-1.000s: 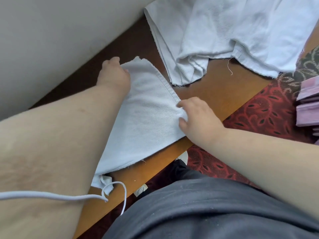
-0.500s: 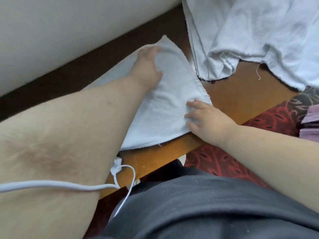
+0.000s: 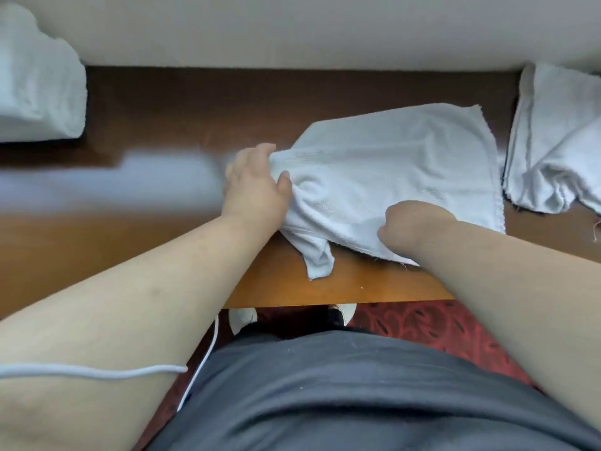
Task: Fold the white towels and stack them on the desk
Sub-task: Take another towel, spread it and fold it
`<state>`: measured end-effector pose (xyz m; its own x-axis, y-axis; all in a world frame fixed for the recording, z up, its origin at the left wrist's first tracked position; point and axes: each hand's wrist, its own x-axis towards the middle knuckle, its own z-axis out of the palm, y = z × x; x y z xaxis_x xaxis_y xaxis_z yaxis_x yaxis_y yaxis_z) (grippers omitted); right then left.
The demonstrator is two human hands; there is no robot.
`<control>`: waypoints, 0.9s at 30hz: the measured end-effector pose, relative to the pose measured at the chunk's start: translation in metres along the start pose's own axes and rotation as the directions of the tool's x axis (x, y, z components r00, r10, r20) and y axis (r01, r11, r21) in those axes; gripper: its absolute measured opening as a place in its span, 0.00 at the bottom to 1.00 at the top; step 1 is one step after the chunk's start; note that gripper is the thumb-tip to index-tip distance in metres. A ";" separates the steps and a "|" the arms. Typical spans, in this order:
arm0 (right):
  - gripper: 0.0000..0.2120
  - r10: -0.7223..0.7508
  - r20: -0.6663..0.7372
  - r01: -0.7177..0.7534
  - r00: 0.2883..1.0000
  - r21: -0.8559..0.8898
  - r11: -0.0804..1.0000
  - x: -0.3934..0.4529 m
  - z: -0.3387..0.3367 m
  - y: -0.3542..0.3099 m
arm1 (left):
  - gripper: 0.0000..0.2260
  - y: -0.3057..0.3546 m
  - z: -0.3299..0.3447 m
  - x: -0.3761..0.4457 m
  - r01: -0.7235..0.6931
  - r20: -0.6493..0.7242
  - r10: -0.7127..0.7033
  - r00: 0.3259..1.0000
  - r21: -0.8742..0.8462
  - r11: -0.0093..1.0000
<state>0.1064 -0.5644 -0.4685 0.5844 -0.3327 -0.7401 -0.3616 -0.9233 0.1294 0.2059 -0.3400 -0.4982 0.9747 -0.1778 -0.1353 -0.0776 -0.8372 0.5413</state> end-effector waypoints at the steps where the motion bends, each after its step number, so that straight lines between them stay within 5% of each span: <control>1: 0.09 -0.009 -0.031 0.009 0.999 -0.016 1.000 0.000 -0.014 -0.016 | 0.22 -0.014 -0.005 0.004 0.149 0.067 -0.144 0.987 -0.081 0.985; 4: 0.11 -0.154 -0.294 0.206 0.943 0.153 0.967 0.002 -0.047 -0.070 | 0.17 -0.038 -0.015 0.006 0.454 0.445 -0.320 0.836 -0.233 0.860; 8: 0.19 -0.445 -0.427 0.496 0.787 0.009 0.868 0.001 -0.082 -0.139 | 0.10 -0.046 -0.026 -0.003 0.354 0.480 -0.185 0.857 -0.288 0.890; 11: 0.24 -0.599 -0.289 0.582 0.747 -0.152 0.799 0.003 -0.104 -0.167 | 0.12 -0.040 -0.037 -0.010 0.238 0.379 -0.091 0.921 -0.361 0.901; 17: 0.15 -0.598 -0.221 0.633 0.770 0.155 0.758 0.006 -0.124 -0.181 | 0.11 -0.023 -0.050 -0.037 0.041 0.232 0.081 0.969 -0.477 0.878; 22: 0.09 -0.516 0.123 0.523 0.848 -0.356 0.774 0.019 -0.131 -0.182 | 0.12 -0.015 -0.055 -0.046 -0.134 0.092 0.168 0.981 -0.298 0.945; 24: 0.03 -0.518 0.189 0.533 0.834 -0.514 0.672 0.028 -0.124 -0.179 | 0.12 -0.014 -0.052 -0.050 -0.108 0.051 0.129 0.990 -0.293 0.950; 27: 0.08 -0.533 0.253 0.570 0.808 -0.567 0.595 0.038 -0.102 -0.176 | 0.09 -0.017 -0.037 -0.060 0.059 -0.033 -0.079 0.996 -0.407 0.912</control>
<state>0.2667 -0.4340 -0.4522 0.4808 0.2717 -0.8337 0.5301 -0.8474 0.0296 0.1560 -0.2956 -0.4690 0.9842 -0.0936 -0.1505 0.0723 -0.5635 0.8230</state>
